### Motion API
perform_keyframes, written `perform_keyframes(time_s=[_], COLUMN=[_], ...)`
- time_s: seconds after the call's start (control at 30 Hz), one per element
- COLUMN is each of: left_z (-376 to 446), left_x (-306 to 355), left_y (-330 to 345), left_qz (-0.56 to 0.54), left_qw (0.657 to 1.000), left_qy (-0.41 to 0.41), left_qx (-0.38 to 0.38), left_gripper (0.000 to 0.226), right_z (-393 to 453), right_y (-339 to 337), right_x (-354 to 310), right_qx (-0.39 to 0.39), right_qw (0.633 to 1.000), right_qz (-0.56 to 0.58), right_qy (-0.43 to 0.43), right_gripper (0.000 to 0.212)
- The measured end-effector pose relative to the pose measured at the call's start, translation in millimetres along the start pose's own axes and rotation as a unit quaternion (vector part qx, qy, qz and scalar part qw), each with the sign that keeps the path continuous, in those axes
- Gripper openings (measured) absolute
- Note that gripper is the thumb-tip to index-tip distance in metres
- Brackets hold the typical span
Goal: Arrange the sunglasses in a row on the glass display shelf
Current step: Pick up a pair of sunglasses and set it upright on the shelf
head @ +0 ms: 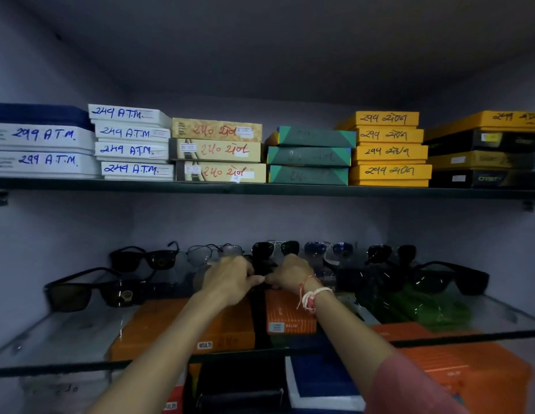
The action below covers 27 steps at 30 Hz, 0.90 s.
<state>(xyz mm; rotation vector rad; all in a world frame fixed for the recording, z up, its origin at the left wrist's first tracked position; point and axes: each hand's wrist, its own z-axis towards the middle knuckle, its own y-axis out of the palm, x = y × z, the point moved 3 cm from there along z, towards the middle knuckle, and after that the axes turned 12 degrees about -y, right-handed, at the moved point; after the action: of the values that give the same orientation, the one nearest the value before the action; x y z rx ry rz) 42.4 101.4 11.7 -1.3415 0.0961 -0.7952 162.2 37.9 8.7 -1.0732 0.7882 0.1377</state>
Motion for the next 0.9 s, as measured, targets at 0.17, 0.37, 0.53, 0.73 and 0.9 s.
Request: perform_keyframes(time_s=[0.17, 0.37, 0.53, 0.73, 0.9], left_z=[12.9, 24.8, 9.4, -13.0, -18.5], left_x=[13.7, 14.0, 10.6, 0.5, 0.5], left_y=[7.4, 3.6, -11.9, -19.6, -22.5], left_qz=[0.047, 0.037, -0.110, -0.151, -0.206], left_qw=[0.998, 0.998, 0.990, 0.980, 0.974], left_qy=[-0.009, -0.037, -0.005, 0.030, 0.042], left_qx=[0.043, 0.020, 0.085, 0.123, 0.086], left_gripper=[0.052, 0.043, 0.021, 0.013, 0.009], right_z=[-7.4, -19.4, -16.9, -17.9, -13.1], right_y=[-3.5, -20.7, -46.3, -55.9, -71.2], right_x=[9.7, 35.5, 19.6, 19.1, 23.8], right_qx=[-0.005, 0.030, 0.104, 0.070, 0.056], right_qw=[0.999, 0.997, 0.991, 0.990, 0.990], right_qz=[0.038, 0.065, 0.076, 0.023, 0.011], right_qy=[0.032, 0.035, -0.019, -0.116, -0.127], right_gripper=[0.031, 0.024, 0.017, 0.027, 0.028])
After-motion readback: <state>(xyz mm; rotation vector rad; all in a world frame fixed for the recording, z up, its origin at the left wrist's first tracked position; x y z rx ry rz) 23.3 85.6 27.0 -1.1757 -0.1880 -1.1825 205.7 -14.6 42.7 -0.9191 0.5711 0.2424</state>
